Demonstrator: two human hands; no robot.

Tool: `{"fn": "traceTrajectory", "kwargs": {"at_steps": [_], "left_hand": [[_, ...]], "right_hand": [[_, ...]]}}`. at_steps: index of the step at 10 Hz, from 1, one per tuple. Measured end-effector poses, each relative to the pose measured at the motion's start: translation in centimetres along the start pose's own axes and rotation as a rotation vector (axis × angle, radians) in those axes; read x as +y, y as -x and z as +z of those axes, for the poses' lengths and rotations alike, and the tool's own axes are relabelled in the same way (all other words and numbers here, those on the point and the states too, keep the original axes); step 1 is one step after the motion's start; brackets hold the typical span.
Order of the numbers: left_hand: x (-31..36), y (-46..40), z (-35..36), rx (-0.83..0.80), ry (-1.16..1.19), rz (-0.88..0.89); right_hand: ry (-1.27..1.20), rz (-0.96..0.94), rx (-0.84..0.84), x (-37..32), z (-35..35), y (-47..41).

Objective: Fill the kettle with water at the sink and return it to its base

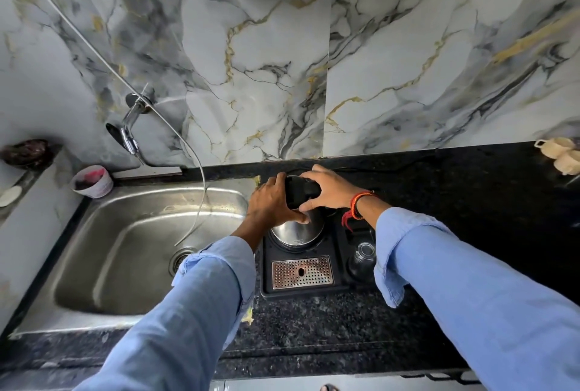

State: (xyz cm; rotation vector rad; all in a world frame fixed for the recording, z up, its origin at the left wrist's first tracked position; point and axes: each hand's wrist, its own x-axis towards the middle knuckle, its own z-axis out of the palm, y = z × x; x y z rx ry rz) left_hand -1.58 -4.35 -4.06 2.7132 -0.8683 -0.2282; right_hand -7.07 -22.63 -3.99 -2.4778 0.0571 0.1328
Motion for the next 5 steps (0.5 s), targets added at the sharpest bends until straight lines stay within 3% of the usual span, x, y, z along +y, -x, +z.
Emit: {"fn": "traceTrajectory", "kwargs": {"at_steps": [2, 5], "left_hand": [[0.2, -0.7, 0.2, -0.067, 0.003, 0.042], [0.0, 0.8, -1.3, -0.069, -0.119, 0.127]], "right_hand": [[-0.005, 0.040, 0.057, 0.7, 1.2, 1.3], [0.287, 0.094, 0.031, -2.5, 0.0, 2.7]]}}
